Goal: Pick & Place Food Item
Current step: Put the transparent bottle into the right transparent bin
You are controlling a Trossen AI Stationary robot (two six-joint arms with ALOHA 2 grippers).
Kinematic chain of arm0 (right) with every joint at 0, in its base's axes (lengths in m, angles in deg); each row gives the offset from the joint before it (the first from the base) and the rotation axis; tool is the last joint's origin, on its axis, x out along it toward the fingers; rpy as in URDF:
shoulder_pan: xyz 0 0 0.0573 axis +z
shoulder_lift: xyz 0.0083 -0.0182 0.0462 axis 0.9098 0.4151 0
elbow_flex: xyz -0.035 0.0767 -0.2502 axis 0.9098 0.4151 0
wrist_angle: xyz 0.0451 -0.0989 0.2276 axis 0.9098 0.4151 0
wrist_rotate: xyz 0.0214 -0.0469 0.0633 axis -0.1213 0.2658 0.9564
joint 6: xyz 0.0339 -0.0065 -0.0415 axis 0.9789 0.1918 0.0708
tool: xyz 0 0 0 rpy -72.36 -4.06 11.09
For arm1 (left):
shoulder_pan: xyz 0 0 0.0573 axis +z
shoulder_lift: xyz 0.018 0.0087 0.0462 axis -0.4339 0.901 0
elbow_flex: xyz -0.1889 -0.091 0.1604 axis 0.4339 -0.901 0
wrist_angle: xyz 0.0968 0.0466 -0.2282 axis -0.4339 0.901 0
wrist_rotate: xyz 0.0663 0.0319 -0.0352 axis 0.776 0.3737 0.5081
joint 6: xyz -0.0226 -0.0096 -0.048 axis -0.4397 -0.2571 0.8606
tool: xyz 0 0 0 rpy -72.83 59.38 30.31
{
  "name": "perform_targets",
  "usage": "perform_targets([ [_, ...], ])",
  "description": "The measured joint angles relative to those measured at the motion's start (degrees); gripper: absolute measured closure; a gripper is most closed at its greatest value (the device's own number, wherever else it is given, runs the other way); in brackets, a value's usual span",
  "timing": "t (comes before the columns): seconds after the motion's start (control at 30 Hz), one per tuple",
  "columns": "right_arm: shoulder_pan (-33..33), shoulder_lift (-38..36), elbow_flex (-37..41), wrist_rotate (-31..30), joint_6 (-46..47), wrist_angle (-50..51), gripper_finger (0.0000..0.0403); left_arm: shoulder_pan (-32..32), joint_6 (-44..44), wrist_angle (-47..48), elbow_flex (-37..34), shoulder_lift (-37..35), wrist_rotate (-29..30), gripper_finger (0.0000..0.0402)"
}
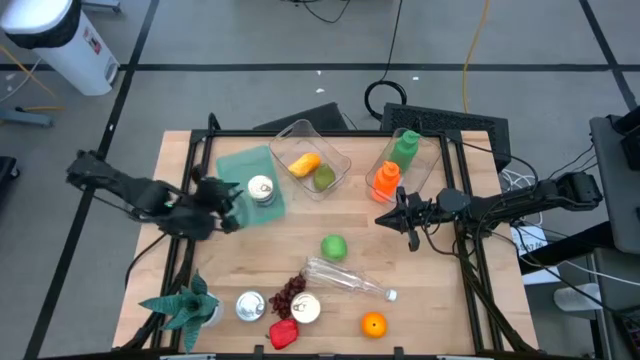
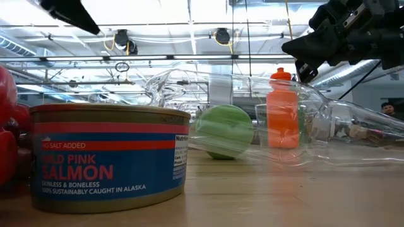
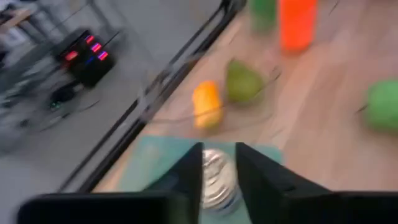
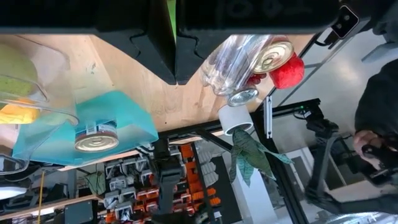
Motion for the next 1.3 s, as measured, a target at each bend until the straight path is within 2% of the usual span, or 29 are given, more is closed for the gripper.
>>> perform_targets([
  [0.13,0.0,0.0,0.0,-0.1,0.0,-0.1,0.0403,-3.9,-6.1,-12.3,-8.7,-11.5,1.0,0.0386],
  [0.23,0.0,0.0,0.0,-0.2,-0.2,-0.4,0.0403,-5.7,-17.4,-24.3,-15.9,-19.2,-1.9,0.039],
  [0.27,0.0,0.0,0.0,-0.2,-0.2,-0.6,0.0403,-6.0,-22.8,-29.3,-18.3,-21.9,-4.9,0.0387],
  [0.33,0.0,0.0,0.0,-0.4,-0.3,-0.8,0.0403,-5.4,-32.7,-37.1,-21.8,-26.6,-14.4,0.0389],
  [0.4,0.0,0.0,0.0,-0.8,-0.3,-1.6,0.0403,-3.9,-38.6,-42.8,-23.4,-29.0,-22.6,0.0397],
  [0.5,0.0,0.0,0.0,-1.8,-0.7,-3.0,0.0403,-0.9,-44.0,-44.8,-23.8,-30.3,-35.3,0.0394],
  [0.57,0.0,0.0,0.0,-1.8,-1.2,-3.2,0.0403,0.9,-47.2,-44.6,-23.8,-30.3,-41.8,0.0391],
  [0.73,0.0,0.0,0.0,-1.8,-1.3,-3.5,0.0403,5.6,-48.4,-43.7,-23.8,-32.5,-42.7,0.0399],
  [0.87,0.0,0.0,0.0,-1.9,-1.3,-3.5,0.0403,7.8,-46.2,-44.8,-25.6,-37.3,-39.7,0.04],
  [1.0,0.0,0.0,0.0,-1.8,-1.3,-3.5,0.0403,9.0,-43.1,-46.2,-30.6,-43.7,-40.7,0.04],
  [1.1,0.0,0.0,0.0,-1.7,-1.3,-3.5,0.0403,9.5,-39.5,-54.8,-36.7,-46.7,-44.8,0.0398],
  [1.2,0.0,0.0,0.0,-1.7,-1.3,-3.5,0.0403,10.0,-36.4,-59.9,-41.9,-47.3,-40.3,0.0396],
  [1.3,0.0,0.0,0.0,-1.7,-1.3,-3.4,0.0403,10.0,-37.2,-63.7,-46.1,-47.4,-35.8,0.04],
])
